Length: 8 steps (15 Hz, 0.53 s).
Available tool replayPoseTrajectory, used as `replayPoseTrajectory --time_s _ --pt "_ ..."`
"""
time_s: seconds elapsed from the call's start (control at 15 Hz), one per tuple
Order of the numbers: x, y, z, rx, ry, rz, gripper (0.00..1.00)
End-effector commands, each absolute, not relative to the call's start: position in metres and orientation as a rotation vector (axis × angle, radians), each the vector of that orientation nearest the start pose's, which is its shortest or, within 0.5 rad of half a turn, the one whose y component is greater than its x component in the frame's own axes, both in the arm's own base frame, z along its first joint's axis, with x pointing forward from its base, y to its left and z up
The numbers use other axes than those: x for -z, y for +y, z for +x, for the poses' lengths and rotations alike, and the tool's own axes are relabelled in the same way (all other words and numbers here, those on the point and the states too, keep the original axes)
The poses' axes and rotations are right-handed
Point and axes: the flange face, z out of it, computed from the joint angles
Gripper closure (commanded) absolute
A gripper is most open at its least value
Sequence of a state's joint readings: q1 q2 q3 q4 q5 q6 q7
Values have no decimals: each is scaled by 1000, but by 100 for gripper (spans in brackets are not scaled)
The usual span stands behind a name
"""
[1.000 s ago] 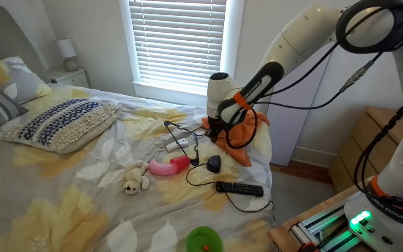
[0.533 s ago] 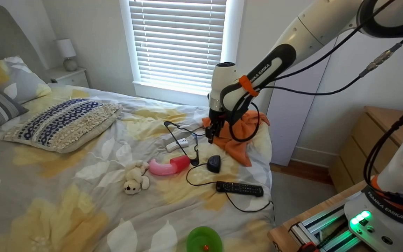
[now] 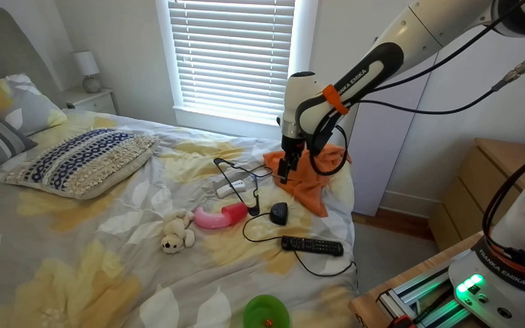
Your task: Press a button on the bedside alarm clock radio that is on the bed
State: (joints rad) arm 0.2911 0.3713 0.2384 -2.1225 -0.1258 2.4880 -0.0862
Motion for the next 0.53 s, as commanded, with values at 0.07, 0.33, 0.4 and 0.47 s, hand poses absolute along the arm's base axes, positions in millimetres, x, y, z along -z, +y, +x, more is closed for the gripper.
replayPoseTrajectory --time_s 0.07,0.33,0.4,0.47 --pt "-242 287 494 3 -1112 -2933 0" --pt "-244 285 490 2 -1130 -2930 0" --pt "-244 285 490 2 -1130 -2930 0" --pt "-244 285 490 2 -1131 -2929 0"
